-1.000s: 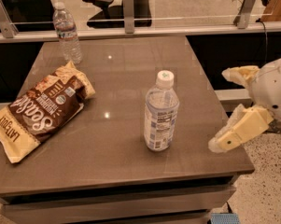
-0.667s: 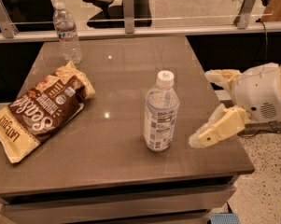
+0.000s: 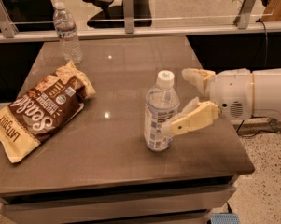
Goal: Knock blue plastic bottle over
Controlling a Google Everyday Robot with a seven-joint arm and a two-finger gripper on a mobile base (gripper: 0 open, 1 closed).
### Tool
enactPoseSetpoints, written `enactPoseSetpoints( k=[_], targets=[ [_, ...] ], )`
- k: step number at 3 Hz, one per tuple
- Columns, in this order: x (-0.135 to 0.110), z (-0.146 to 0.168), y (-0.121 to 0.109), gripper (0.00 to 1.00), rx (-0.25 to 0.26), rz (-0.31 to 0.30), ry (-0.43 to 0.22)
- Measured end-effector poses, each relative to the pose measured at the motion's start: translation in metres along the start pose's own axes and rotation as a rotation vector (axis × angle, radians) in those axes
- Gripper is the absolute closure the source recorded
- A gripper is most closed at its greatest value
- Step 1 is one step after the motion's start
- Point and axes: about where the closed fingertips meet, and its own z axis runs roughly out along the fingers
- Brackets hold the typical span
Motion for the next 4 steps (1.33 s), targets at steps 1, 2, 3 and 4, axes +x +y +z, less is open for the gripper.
enactPoseSetpoints(
  k=[1,2,3,4],
  targets=[
    [-0.012,0.022,-0.008,0.0,-0.003,0.01,-0.065],
    [-0.024,0.04,-0.026,0.0,0.006,-0.015,-0.103],
    [-0.037,0.06,-0.05,0.0,-0.002,-0.051,-0.133],
    [-0.049,0.077,-0.07,0.0,-0.007,-0.085,-0.156]
  ],
)
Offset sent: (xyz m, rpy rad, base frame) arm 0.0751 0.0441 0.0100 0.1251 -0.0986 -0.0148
